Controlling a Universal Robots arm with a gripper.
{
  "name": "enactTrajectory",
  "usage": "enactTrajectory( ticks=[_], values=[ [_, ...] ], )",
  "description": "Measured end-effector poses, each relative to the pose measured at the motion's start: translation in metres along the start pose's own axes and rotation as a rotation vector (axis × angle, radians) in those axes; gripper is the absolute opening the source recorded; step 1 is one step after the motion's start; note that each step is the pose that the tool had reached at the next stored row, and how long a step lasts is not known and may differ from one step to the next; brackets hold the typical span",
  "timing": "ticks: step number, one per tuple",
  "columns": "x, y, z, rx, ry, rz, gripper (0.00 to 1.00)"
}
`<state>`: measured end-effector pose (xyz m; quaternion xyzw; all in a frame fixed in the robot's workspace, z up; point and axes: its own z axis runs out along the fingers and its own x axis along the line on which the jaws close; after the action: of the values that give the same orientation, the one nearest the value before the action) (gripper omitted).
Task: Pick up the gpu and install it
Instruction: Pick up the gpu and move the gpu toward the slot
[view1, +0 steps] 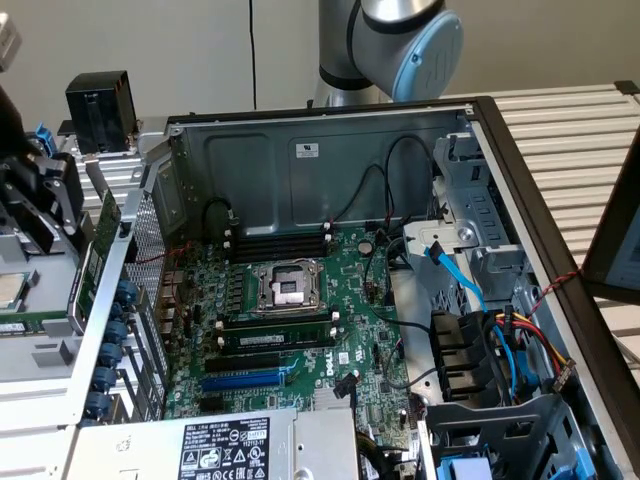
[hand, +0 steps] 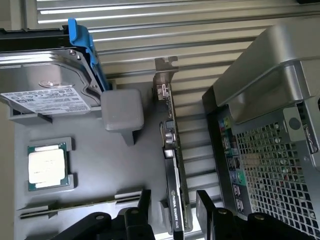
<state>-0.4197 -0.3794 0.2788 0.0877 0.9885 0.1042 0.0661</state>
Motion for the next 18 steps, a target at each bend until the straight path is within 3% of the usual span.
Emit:
enactTrajectory(
  ticks=[11,16,18],
  values=[
    [0.000,-0.0040,0.0198,-0.0107,0.0019,0.002,0.49],
    [-0.001,-0.0052,0.0269,-0.0248,0.0043,0.004,0.49],
    [-0.001,-0.0051,0.0297,-0.0275,0.0048,0.004,0.49]
  ],
)
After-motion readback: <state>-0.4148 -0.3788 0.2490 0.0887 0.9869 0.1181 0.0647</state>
